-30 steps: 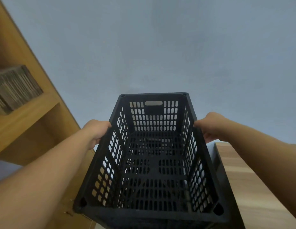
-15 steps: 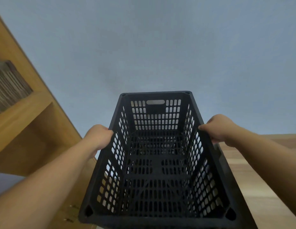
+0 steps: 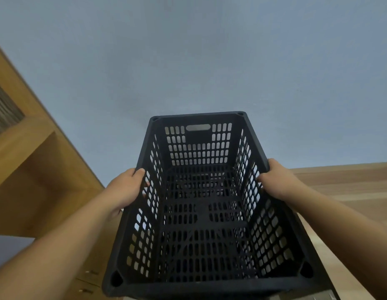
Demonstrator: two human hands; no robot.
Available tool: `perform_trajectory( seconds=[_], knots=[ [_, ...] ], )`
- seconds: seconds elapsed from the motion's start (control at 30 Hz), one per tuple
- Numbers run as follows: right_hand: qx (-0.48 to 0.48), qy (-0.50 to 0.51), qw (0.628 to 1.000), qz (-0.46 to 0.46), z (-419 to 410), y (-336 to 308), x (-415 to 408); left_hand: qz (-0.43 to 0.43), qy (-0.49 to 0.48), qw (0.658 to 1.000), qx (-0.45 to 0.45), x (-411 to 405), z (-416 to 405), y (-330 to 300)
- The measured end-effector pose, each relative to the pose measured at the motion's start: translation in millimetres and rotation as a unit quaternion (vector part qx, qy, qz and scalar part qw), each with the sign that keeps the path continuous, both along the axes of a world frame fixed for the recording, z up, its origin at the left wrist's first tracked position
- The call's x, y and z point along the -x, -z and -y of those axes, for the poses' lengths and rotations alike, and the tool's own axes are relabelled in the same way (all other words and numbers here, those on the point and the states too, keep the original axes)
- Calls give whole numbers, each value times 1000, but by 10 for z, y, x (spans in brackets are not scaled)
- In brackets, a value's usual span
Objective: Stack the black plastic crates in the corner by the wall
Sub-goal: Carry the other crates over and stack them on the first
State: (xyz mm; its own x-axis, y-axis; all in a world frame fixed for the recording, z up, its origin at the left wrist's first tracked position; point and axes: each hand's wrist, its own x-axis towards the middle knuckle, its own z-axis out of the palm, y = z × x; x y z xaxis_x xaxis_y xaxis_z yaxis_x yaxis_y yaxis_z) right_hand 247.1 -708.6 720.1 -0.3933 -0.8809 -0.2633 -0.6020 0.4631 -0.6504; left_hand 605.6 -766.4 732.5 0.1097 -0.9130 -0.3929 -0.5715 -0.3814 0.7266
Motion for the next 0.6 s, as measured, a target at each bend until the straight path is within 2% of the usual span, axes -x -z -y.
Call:
perform_trajectory(
  seconds=[0.37,0.53,0.6],
  knots=[
    [-1,-24,999,-45,170,31,-167,70,-9,997,33,65,-14,53],
    [-7,-18,999,-41,144,33,8,36,-19,998,55,177,-51,119],
    [-10,-6,999,-43,86,-1,163,50,-8,996,72,324,-46,136]
  ],
)
